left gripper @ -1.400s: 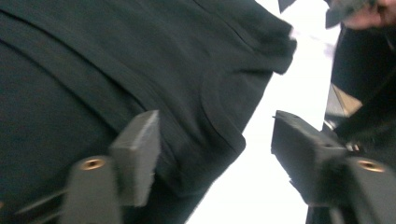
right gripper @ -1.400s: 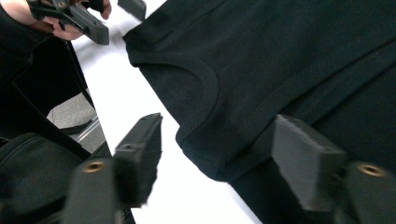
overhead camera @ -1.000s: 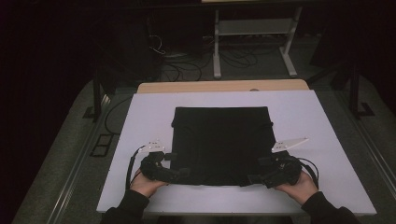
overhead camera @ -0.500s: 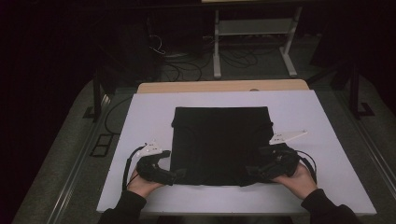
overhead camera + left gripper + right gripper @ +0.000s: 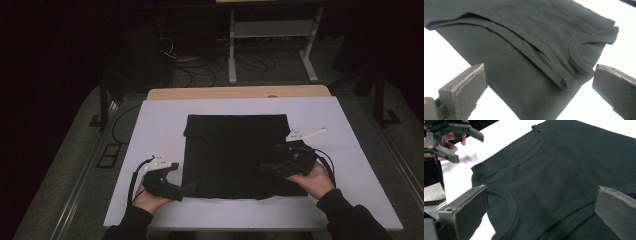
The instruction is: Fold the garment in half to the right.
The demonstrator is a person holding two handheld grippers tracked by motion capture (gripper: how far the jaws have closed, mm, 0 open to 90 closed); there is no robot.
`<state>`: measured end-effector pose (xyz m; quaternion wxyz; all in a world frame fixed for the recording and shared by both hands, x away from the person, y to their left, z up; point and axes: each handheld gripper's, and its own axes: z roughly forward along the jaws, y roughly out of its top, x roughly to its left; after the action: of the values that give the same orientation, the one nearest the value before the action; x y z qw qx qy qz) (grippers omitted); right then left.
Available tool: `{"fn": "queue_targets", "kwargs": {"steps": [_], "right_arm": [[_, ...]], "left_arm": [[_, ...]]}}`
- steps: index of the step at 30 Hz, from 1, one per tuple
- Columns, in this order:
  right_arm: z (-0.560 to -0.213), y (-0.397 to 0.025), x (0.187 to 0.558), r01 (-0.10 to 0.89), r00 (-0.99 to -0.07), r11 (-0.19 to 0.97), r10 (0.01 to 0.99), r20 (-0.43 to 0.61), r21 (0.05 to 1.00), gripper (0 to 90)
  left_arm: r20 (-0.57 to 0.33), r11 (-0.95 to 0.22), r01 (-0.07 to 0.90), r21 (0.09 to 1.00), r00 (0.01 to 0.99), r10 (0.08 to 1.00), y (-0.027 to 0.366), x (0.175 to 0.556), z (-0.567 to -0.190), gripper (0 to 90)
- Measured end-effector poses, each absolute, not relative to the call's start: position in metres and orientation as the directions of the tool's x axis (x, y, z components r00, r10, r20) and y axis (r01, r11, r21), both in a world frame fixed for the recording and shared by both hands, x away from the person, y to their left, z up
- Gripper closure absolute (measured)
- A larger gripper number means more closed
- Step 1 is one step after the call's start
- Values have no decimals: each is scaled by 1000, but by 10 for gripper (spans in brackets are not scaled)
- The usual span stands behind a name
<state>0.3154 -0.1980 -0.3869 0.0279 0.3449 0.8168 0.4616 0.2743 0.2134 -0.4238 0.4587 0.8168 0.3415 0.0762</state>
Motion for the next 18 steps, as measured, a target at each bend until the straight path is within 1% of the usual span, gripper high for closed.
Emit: {"fn": "queue_targets", "kwargs": {"steps": [10, 18], "right_arm": [[-378, -190, 336, 522, -759, 334, 600, 250, 785, 0], [-371, -180, 352, 511, -764, 355, 605, 224, 783, 0]], "left_arm": [[-171, -381, 489, 785, 762, 625, 218, 272, -431, 0], [-165, -405, 491, 772, 769, 617, 218, 270, -434, 0]]}}
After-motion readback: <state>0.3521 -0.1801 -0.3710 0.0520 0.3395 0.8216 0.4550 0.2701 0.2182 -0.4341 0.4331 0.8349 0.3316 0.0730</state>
